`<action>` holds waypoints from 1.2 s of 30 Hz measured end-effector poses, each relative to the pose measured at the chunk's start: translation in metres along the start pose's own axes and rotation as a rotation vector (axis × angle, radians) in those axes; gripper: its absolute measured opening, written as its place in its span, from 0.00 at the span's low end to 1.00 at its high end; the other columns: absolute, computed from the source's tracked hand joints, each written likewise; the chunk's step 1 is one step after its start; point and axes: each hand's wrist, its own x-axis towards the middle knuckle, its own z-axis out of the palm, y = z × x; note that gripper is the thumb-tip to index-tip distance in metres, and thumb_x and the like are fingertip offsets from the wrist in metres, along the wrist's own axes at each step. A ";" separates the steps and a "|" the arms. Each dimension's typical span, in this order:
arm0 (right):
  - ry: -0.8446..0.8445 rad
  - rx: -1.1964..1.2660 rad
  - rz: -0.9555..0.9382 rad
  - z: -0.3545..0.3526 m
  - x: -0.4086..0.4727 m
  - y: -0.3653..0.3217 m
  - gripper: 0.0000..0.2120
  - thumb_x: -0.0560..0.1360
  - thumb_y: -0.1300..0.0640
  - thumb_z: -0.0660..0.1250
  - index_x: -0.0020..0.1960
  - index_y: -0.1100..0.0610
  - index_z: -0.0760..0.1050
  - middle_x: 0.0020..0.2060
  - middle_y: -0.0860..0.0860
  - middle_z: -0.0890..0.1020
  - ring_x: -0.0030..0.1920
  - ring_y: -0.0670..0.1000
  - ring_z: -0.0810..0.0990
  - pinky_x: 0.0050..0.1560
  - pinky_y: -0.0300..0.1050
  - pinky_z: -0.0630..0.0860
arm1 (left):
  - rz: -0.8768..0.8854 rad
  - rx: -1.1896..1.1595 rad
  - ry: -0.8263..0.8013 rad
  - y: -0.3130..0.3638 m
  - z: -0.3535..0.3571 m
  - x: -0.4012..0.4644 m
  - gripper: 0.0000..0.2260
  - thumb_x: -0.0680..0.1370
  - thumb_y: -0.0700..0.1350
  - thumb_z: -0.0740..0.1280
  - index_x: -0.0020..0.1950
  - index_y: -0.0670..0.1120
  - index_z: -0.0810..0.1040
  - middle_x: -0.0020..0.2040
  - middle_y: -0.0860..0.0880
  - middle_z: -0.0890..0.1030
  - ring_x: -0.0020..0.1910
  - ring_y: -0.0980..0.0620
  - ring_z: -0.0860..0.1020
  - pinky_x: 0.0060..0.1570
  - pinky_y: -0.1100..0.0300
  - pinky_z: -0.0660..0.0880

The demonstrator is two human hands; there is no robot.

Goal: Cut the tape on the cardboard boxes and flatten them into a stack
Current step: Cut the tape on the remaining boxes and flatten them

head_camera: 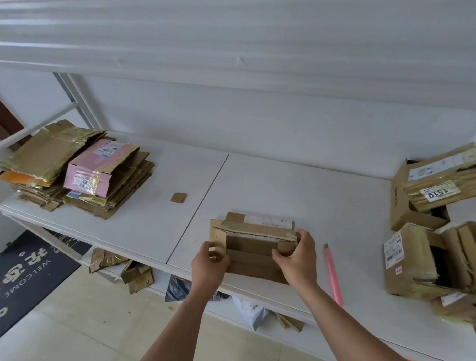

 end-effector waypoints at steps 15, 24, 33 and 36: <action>-0.920 -0.510 -0.142 -0.013 0.005 0.012 0.32 0.74 0.67 0.58 0.76 0.50 0.65 0.77 0.37 0.55 0.78 0.42 0.49 0.78 0.47 0.49 | -0.553 -0.737 -0.105 -0.035 -0.043 0.019 0.07 0.74 0.40 0.63 0.47 0.37 0.76 0.41 0.40 0.77 0.38 0.43 0.74 0.36 0.55 0.74; -0.511 -0.739 -0.257 0.026 0.004 0.017 0.27 0.80 0.59 0.63 0.76 0.50 0.58 0.75 0.47 0.58 0.79 0.51 0.50 0.78 0.62 0.46 | -0.073 0.767 -0.060 -0.015 -0.036 0.019 0.26 0.69 0.49 0.79 0.60 0.43 0.72 0.55 0.47 0.76 0.52 0.50 0.79 0.47 0.55 0.76; -0.602 -0.863 -0.178 0.034 0.002 0.040 0.46 0.71 0.23 0.41 0.79 0.46 0.32 0.74 0.56 0.25 0.74 0.55 0.24 0.76 0.55 0.30 | 0.133 0.768 -0.415 -0.046 -0.019 0.035 0.52 0.70 0.56 0.76 0.81 0.51 0.41 0.80 0.53 0.38 0.79 0.48 0.39 0.76 0.45 0.39; -0.641 -0.890 -0.191 0.031 0.005 0.036 0.54 0.57 0.20 0.30 0.78 0.45 0.30 0.74 0.54 0.24 0.74 0.54 0.23 0.75 0.54 0.29 | 0.140 0.834 -0.378 -0.047 -0.017 0.034 0.53 0.70 0.59 0.75 0.81 0.53 0.40 0.80 0.55 0.38 0.79 0.49 0.39 0.76 0.44 0.37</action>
